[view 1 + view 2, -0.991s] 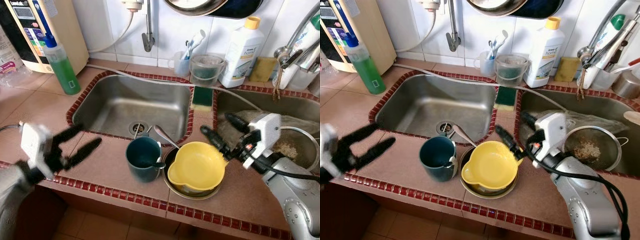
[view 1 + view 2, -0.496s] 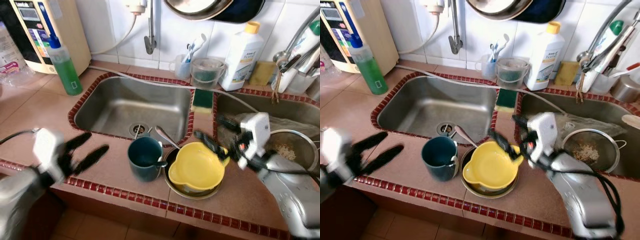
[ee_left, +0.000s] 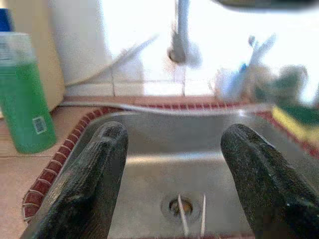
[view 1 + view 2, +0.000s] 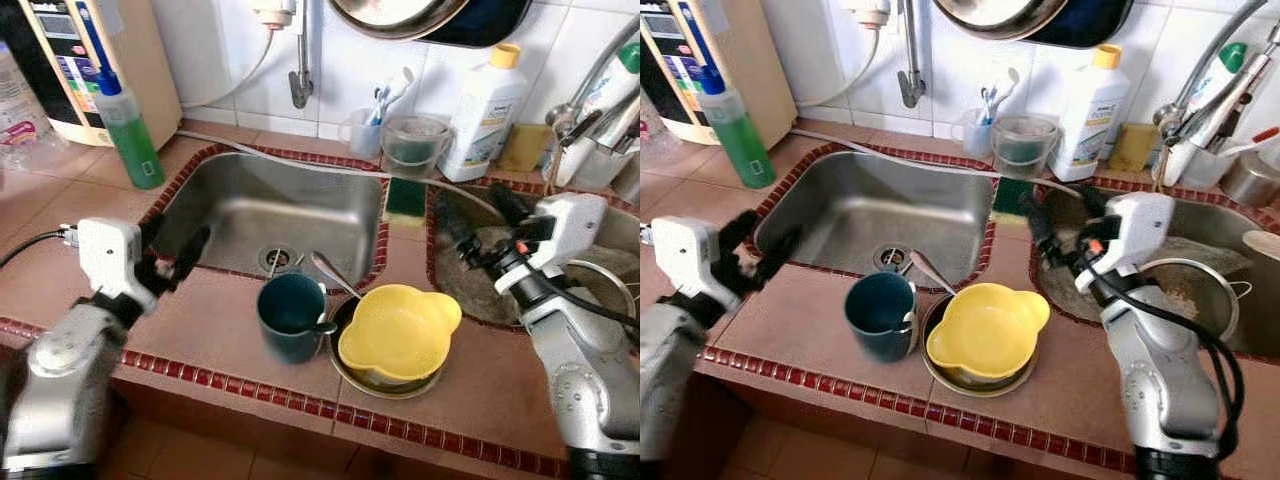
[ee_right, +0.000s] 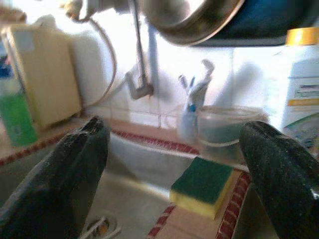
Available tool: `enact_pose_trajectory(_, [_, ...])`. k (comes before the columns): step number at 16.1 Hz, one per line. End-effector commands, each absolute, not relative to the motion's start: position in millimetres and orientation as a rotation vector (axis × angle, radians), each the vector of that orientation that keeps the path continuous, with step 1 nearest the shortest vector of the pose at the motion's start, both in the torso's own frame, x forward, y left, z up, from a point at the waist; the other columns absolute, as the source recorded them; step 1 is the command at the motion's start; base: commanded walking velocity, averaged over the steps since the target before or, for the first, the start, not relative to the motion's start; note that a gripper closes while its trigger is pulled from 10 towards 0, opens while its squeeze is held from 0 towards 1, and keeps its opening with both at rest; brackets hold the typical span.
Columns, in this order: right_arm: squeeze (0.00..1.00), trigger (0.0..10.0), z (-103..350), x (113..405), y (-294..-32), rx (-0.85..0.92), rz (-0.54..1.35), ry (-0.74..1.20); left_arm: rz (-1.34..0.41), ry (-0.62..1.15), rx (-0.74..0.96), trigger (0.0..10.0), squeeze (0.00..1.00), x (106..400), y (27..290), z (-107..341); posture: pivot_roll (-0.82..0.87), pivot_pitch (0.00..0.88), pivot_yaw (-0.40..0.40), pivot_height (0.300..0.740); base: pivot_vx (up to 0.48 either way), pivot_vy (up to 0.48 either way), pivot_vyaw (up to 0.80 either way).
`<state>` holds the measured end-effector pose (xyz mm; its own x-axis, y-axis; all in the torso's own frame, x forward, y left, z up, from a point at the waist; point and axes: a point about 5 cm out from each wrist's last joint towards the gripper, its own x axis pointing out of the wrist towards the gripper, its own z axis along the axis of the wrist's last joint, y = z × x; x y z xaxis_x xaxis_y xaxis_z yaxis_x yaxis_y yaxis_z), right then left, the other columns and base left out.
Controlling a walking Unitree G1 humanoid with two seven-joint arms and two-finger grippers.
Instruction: Kitchen organization
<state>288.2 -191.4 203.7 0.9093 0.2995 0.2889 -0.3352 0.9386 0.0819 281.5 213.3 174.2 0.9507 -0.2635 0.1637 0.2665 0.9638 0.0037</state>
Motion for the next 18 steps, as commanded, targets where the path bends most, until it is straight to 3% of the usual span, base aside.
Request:
enact_pose_trajectory(1, [0.0,10.0,207.8,288.9,-199.9,0.112,0.237,-0.311,-0.249,-0.197,0.024,10.0,0.0,282.7,208.6,181.5,-0.17,0.068,0.02,0.74,0.0,0.0,0.0])
enact_pose_trajectory(6, [0.0,10.0,209.6,293.1,-206.8,0.097,0.075,-0.365,-0.061,-0.26,0.116,10.0,0.0,290.9,208.9,181.1,-0.17,0.048,0.024,0.74,0.0,0.0,0.0])
enact_pose_trajectory(18, [0.0,10.0,199.7,291.7,-205.9,0.092,0.03,-0.339,-0.09,-0.233,0.122,10.0,0.0,296.3,198.0,173.8,-0.18,0.039,0.035,0.74,0.0,0.0,0.0])
